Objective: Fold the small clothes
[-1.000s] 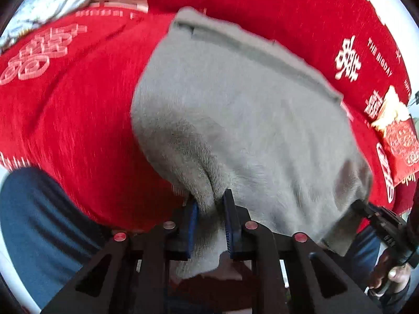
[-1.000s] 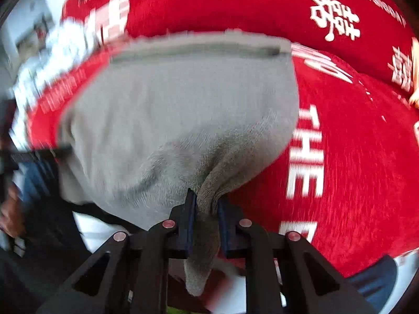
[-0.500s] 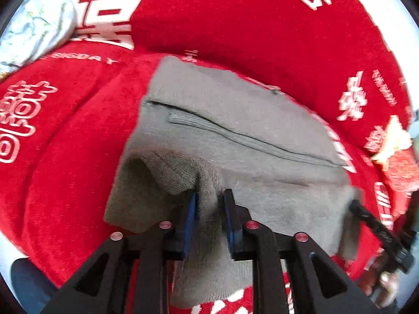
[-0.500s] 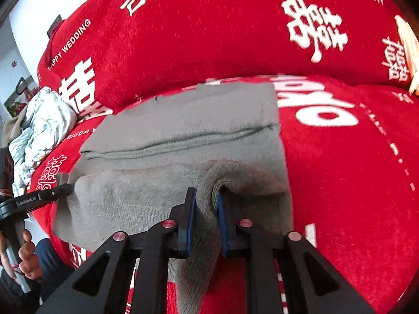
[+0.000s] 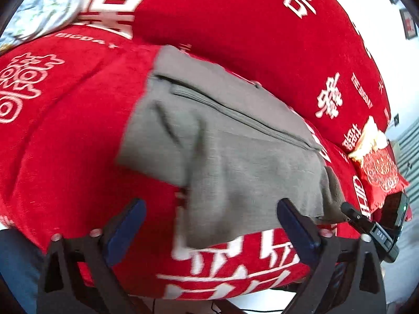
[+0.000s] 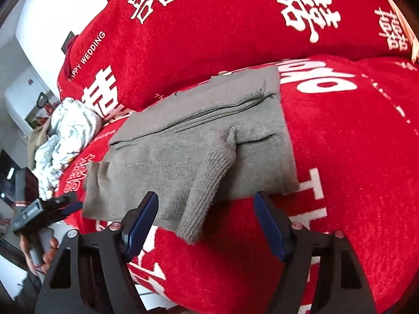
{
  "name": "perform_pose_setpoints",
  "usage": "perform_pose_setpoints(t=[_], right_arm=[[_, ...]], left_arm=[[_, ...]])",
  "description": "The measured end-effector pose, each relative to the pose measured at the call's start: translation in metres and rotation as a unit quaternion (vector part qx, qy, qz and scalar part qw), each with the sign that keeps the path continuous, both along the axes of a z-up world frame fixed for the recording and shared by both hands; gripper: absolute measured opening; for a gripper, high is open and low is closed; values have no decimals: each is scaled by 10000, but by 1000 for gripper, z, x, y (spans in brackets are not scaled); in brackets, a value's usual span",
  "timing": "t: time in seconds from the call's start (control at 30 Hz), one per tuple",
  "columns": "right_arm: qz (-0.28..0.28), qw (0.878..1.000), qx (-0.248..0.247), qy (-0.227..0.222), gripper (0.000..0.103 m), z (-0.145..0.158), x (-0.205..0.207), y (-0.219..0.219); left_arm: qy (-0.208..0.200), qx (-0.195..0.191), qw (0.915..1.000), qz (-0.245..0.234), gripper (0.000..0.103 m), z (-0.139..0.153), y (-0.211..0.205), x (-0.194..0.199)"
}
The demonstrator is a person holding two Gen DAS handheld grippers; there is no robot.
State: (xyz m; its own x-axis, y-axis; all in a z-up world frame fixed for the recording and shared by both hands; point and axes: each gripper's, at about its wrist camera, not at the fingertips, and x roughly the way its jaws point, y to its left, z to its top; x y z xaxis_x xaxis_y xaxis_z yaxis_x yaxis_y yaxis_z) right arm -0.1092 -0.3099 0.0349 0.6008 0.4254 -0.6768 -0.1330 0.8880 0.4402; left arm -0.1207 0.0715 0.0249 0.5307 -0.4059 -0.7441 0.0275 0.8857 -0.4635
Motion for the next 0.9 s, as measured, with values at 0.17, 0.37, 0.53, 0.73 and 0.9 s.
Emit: perform_pose_setpoints(t=[0.17,0.37,0.53,0.73,0.9], right_arm=[[110,9983,517,261,55,-4,17,-6],[338,9969,497,513,29,-19,36,8],[288,9965,597,506,15,-25,36,7],[388,9976,454,357,8,-14,28,5],[550,9974,468,60,8,9,18,8]], left_arm=[[422,59,9990,-157,71,-16,-22,19],[600,-338,9975,-174,26,-23,-22,28],[540,-322,9979,-154,25,-22,-23,27],[494,-453,9977,-96,11,-15,-13,21],[286,-416,9984,-235,11,8,-7,8]])
